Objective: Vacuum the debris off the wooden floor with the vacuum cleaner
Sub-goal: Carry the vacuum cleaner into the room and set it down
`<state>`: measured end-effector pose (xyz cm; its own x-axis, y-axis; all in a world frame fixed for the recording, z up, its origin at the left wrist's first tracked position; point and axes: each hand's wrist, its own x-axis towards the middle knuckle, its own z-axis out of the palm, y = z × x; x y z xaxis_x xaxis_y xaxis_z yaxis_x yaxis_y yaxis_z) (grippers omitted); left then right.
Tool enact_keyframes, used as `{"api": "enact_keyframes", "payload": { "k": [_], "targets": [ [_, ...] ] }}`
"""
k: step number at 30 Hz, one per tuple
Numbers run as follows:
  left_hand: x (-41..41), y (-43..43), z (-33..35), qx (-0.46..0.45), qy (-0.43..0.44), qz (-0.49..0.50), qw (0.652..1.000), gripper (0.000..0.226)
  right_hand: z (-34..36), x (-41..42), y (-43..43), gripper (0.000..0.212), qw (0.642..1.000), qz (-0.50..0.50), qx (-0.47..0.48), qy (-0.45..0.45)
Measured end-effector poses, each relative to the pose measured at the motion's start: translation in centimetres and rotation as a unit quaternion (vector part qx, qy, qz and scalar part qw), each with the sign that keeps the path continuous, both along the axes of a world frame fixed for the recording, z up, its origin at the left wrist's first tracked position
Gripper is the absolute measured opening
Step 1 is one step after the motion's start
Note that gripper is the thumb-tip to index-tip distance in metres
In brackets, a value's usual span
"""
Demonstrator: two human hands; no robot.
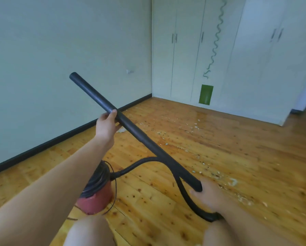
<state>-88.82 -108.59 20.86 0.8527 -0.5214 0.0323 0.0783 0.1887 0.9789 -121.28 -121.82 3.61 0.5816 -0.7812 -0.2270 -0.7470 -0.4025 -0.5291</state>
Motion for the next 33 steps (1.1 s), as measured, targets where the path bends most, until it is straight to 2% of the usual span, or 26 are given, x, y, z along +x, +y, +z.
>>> {"api": "enact_keyframes", "payload": {
  "k": [5, 8, 11, 15, 17, 20, 24, 27, 30, 33],
  "targets": [
    [-6.9, -2.8, -2.5, 0.073, -0.047, -0.196, 0.977, 0.039, 3.8, 0.4, 1.3, 0.025, 0.996, -0.04, -0.002, -0.077],
    [-11.8, -3.9, -4.5, 0.088, -0.037, -0.255, 0.962, 0.034, 6.9, 1.7, 2.8, 0.032, 0.991, -0.031, 0.043, -0.12],
    [-14.3, -5.1, -5.5, 0.093, -0.016, -0.248, 0.964, 0.027, 9.2, 1.2, 4.5, 0.033, 0.973, -0.01, 0.168, -0.155],
    [-14.6, -7.6, -5.9, 0.125, 0.001, -0.201, 0.972, 0.038, 9.5, -2.2, 6.1, 0.044, 0.896, -0.035, 0.364, -0.251],
    [-14.3, -9.0, -6.5, 0.145, 0.035, -0.179, 0.972, 0.042, 8.8, -3.7, 6.6, 0.036, 0.869, -0.046, 0.417, -0.262],
    [-14.7, -9.8, -8.2, 0.214, 0.07, -0.214, 0.951, 0.047, 7.0, -4.6, 6.9, 0.033, 0.854, -0.071, 0.432, -0.279],
    [-15.0, -7.1, -12.0, 0.265, -0.063, -0.312, 0.91, 0.043, 5.9, -2.8, 6.3, 0.025, 0.841, -0.096, 0.443, -0.295],
    [-11.9, -3.9, -16.7, 0.311, -0.146, -0.357, 0.868, 0.038, 5.2, 0.5, 5.6, 0.024, 0.827, -0.118, 0.465, -0.294],
    [-6.6, 0.3, -21.8, 0.402, -0.165, -0.34, 0.834, 0.023, 3.7, 4.4, 5.6, 0.021, 0.812, -0.112, 0.494, -0.29],
    [-2.6, 5.0, -26.1, 0.454, -0.159, -0.287, 0.828, 0.016, 1.9, 7.3, 6.9, 0.017, 0.794, -0.092, 0.508, -0.321]
  ]
}}
